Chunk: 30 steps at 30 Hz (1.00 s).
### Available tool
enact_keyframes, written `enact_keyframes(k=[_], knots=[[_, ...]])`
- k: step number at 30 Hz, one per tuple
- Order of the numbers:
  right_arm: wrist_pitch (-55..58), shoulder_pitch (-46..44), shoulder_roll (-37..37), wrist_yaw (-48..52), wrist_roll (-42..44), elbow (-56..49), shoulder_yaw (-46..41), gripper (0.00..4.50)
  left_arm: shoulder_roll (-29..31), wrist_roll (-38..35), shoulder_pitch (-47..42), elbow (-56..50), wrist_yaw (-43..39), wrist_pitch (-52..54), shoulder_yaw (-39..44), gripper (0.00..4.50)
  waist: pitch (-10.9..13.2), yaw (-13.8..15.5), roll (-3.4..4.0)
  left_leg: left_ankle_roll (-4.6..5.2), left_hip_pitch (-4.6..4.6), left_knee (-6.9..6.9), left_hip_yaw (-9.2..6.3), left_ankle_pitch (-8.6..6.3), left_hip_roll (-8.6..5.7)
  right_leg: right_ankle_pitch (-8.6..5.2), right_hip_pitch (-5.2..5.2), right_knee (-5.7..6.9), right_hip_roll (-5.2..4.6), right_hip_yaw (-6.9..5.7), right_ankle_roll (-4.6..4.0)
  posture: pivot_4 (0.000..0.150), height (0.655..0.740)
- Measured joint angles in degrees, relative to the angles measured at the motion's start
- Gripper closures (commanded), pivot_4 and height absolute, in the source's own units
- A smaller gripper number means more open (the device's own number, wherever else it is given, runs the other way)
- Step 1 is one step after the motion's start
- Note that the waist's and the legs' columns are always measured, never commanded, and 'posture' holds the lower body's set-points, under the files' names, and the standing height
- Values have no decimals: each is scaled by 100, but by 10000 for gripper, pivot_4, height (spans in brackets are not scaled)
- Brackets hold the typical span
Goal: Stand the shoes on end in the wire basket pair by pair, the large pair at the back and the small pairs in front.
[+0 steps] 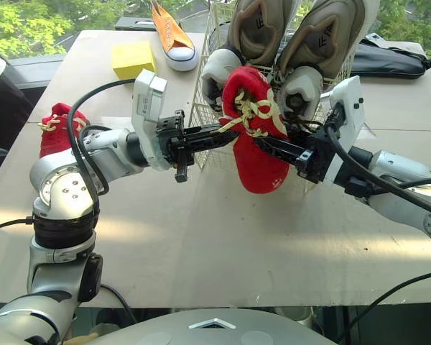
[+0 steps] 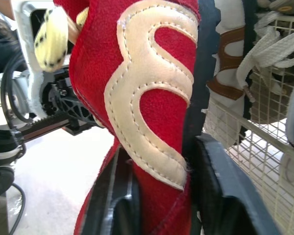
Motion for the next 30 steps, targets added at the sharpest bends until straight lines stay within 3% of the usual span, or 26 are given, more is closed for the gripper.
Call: enact_keyframes(k=[3, 6, 11, 17, 19, 23, 30], knots=[[-114, 312, 57, 57, -226, -253, -201, 40705, 104, -240, 6, -44, -8, 181, 52, 29660, 0, -3, -1, 0, 0, 0, -3, 0, 2, -2, 1, 0, -1, -2, 4, 1500, 7400], [-425, 707, 362, -91, -1026, -419, -504, 40829, 607, -398, 175, -186, -234, 262, 253, 15744, 0, -22, -1, -2, 4, 0, 6, 0, 3, -11, -4, 5, 3, 5, 17, 1500, 7400], [-1421, 1234, 1226, 279, -2371, -631, -926, 40833, 1212, -214, 819, -759, -862, -46, 326, 15357, 0, -16, 3, -3, 11, -2, 10, 0, 3, -14, -1, 8, 23, 7, 23, 1500, 7400], [-2157, 1810, 1627, 754, -4030, -756, -760, 40836, 1290, 98, 1331, -1045, -1055, -669, 533, 15357, 0, -2, 5, -6, 15, 0, 10, 0, 2, -15, 2, 10, -1, 6, 25, 1500, 7400], [-2734, 1940, 1814, 1110, -4974, -422, -472, 40838, 1299, 133, 1622, -1178, -1056, -833, 706, 15357, 0, -26, 6, -6, 20, -1, 16, 0, 3, -15, 1, 13, 1, 6, 25, 1500, 7400], [-3764, 1974, 2214, 1648, -6056, 263, -116, 40843, 1303, 98, 2082, -1437, -862, -916, 949, 15357, 1, -32, 9, -10, 27, -1, 15, 2, 5, -16, 2, 21, 7, 7, 26, 1500, 7400], [-5005, 1792, 2641, 2303, -6811, 1214, 160, 41011, 1363, 27, 2843, -1623, -672, -999, 1621, 15357, -3, -30, 3, -16, 39, 0, 15, 6, 7, -15, 4, 39, 4, 6, 24, 1500, 7400]])
